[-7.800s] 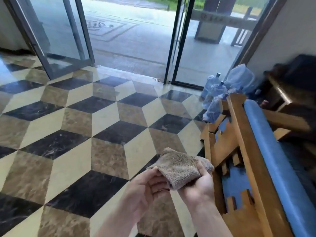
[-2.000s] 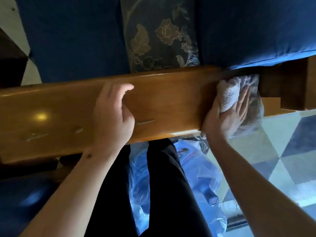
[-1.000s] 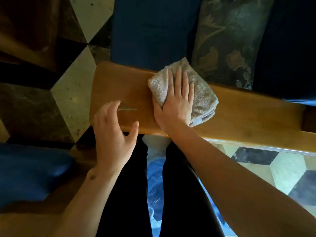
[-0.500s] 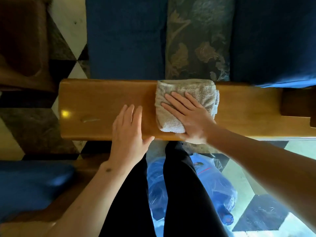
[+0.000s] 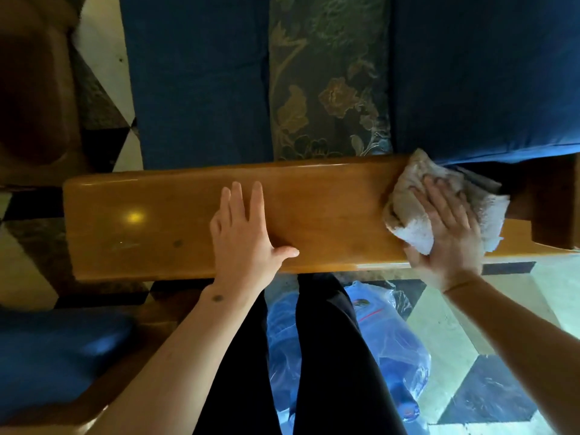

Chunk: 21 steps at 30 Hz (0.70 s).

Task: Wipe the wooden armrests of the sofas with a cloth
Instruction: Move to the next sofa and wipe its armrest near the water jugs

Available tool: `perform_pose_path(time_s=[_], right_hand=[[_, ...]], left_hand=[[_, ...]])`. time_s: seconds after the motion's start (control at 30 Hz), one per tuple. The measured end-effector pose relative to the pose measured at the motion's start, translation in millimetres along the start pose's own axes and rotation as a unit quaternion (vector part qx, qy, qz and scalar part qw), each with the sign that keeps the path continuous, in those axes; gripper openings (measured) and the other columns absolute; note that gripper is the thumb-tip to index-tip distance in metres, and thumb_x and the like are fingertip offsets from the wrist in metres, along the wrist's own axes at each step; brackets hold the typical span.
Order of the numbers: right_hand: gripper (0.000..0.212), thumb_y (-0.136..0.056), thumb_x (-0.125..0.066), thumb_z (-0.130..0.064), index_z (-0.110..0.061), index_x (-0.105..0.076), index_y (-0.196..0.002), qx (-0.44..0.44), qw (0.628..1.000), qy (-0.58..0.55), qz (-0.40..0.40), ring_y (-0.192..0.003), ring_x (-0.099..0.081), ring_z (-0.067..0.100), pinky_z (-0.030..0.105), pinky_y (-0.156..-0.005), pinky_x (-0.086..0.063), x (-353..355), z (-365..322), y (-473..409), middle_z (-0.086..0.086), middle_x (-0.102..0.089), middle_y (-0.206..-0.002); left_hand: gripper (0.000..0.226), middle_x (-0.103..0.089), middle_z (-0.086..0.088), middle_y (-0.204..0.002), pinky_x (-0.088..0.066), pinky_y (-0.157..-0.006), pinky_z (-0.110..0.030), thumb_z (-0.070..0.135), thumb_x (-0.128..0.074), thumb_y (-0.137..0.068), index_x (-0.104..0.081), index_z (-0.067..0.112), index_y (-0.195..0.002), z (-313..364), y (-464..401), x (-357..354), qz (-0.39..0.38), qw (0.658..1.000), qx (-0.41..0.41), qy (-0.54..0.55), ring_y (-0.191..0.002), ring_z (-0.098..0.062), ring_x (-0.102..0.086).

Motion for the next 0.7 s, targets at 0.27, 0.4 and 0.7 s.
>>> perform_pose_path(time_s=[0.27, 0.4, 0.7], right_hand=[[0.076, -0.098, -0.048, -0.045, -0.010, -0.031, -0.163, -0.487, 0.858, -0.054, 0.153, -0.161, -0.020, 0.031, 0.044, -0.131, -0.004, -12.8, -59.6, 20.1, 0.012, -0.026, -0.173], [0.077, -0.100, -0.045, -0.050, -0.012, -0.028, -0.165, -0.491, 0.859, -0.050, 0.135, -0.162, -0.016, 0.028, 0.043, -0.132, -0.001, -33.2, -120.9, 9.9, 0.010, -0.021, -0.174], [0.076, -0.100, -0.044, -0.054, -0.014, -0.031, -0.164, -0.403, 0.906, -0.100, 0.082, -0.163, -0.013, 0.024, 0.045, -0.132, -0.001, -87.7, -309.7, -28.3, 0.007, -0.020, -0.175]], left_hand=[[0.089, -0.027, -0.009, -0.166, -0.021, -0.119, -0.056, 0.079, -0.042, -0.086, -0.024, 0.028, -0.157, -33.8, 3.6, 14.1, 0.032, 0.996, -0.014, 0.083, -0.152, -0.030, -0.025], [0.081, -0.019, -0.010, -0.169, -0.016, -0.121, -0.056, 0.070, -0.037, -0.092, -0.023, 0.026, -0.159, -110.2, 24.2, 27.8, 0.089, 0.988, 0.037, 0.124, -0.156, -0.028, -0.012], [0.089, -0.017, -0.017, -0.165, -0.028, -0.117, -0.064, 0.051, -0.057, -0.089, -0.014, 0.018, -0.159, -283.3, 86.5, 8.5, 0.153, 0.945, 0.181, 0.227, -0.154, -0.033, -0.015]])
Point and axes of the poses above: each hand's wrist, its own y-axis away from the middle knuckle, its own x-axis out of the back of the hand, z = x × y, the point moved 8 cm from there along -y, towards the middle knuckle
